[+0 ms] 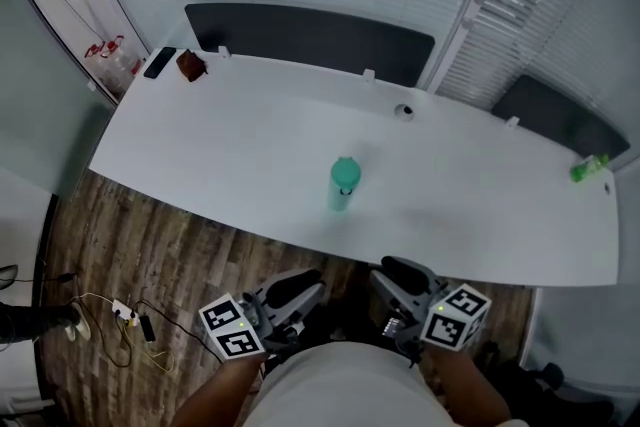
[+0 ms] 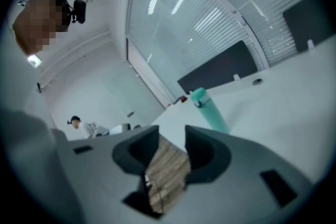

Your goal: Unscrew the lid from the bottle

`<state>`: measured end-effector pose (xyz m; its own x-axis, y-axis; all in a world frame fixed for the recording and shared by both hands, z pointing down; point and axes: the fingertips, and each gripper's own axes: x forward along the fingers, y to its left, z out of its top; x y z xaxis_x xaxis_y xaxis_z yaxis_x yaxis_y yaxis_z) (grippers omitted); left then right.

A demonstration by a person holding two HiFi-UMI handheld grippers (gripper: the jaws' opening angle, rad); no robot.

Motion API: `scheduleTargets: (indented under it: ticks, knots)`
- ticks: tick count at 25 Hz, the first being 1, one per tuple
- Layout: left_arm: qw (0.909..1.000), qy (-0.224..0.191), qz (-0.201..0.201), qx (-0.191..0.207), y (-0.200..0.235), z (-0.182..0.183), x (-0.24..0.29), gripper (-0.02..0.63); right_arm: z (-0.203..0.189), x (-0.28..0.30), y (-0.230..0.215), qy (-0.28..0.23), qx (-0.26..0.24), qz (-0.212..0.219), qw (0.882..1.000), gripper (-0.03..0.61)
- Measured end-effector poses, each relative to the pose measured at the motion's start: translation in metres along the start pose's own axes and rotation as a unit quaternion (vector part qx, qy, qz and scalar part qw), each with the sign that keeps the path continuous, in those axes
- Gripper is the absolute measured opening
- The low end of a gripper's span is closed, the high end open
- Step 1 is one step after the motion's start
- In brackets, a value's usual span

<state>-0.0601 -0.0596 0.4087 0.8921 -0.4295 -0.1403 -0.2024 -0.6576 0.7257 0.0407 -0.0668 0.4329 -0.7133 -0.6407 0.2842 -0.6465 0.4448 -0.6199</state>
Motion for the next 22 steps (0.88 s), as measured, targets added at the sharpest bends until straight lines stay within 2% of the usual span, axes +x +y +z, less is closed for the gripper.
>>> scheduleTargets:
  ticks: [7, 11, 18, 22]
  knots:
    - [0.9998, 0.003, 0.018, 0.000, 0.013, -0.004, 0.010, 0.092, 0.001, 0.002, -0.012, 0.017, 0.003, 0.001, 1.000, 0.147]
    - [0.9977, 0.003, 0.043, 0.053, 0.041, 0.011, 0.028, 0.094, 0.020, 0.021, -0.024, 0.012, -0.025, 0.000, 1.000, 0.147]
    - [0.9827, 0.027, 0.098, 0.155, 0.093, 0.037, 0.058, 0.187, 0.057, 0.065, -0.035, 0.004, -0.087, 0.000, 0.996, 0.149]
    - [0.9766, 0.043, 0.107, 0.181, 0.111, 0.041, 0.071, 0.208, 0.067, 0.081, -0.043, 0.007, -0.100, -0.003, 0.995, 0.149]
